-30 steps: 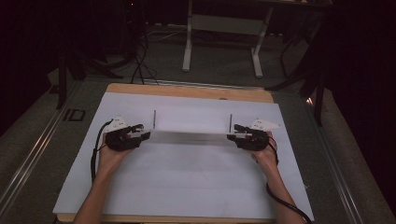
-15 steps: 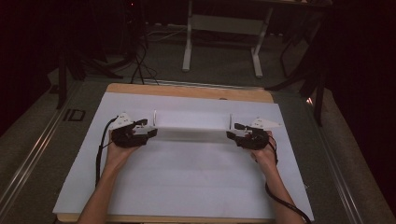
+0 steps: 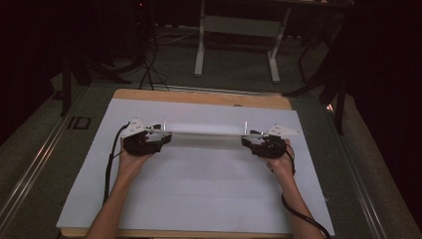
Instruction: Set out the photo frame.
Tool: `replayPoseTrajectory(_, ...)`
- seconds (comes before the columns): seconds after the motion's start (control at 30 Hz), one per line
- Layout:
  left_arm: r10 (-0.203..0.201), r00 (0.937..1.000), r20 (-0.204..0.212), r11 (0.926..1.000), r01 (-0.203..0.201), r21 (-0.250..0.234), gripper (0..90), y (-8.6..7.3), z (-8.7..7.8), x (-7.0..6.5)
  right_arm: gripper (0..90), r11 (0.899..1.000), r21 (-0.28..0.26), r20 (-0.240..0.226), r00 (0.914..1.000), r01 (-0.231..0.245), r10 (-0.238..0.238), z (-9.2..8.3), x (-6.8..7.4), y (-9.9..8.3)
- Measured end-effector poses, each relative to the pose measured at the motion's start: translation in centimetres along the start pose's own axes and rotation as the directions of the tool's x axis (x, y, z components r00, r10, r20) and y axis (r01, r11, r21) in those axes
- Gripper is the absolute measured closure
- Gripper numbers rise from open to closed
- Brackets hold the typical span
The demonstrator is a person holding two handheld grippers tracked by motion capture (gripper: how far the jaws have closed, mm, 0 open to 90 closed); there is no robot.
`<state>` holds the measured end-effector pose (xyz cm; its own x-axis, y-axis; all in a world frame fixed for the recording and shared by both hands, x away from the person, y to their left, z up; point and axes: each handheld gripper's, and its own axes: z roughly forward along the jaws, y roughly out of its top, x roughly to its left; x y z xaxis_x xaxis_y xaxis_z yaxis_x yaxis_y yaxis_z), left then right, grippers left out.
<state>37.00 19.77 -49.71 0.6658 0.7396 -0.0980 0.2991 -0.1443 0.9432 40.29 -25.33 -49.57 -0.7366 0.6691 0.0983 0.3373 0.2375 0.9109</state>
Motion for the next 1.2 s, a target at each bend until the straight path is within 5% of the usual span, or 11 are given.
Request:
replayPoseTrajectory(1.0, -0.063, 0.9972, -0.041, 0.9972, 0.061, -0.042, 36.8, 0.7, 1.0, 0.8, 43.7, 0.999, -0.05, 0.107, 0.9941, -0.009, 0.014, 0.8, 0.2, 0.3)
replayPoseTrajectory(1.2, -0.026, 0.994, -0.106, 0.9994, 0.024, -0.024, 36.7, 1.3, 1.9, 0.5, 45.2, 0.997, -0.023, 0.211, 0.9751, 0.074, -0.067, 1.5, 1.0, 0.7)
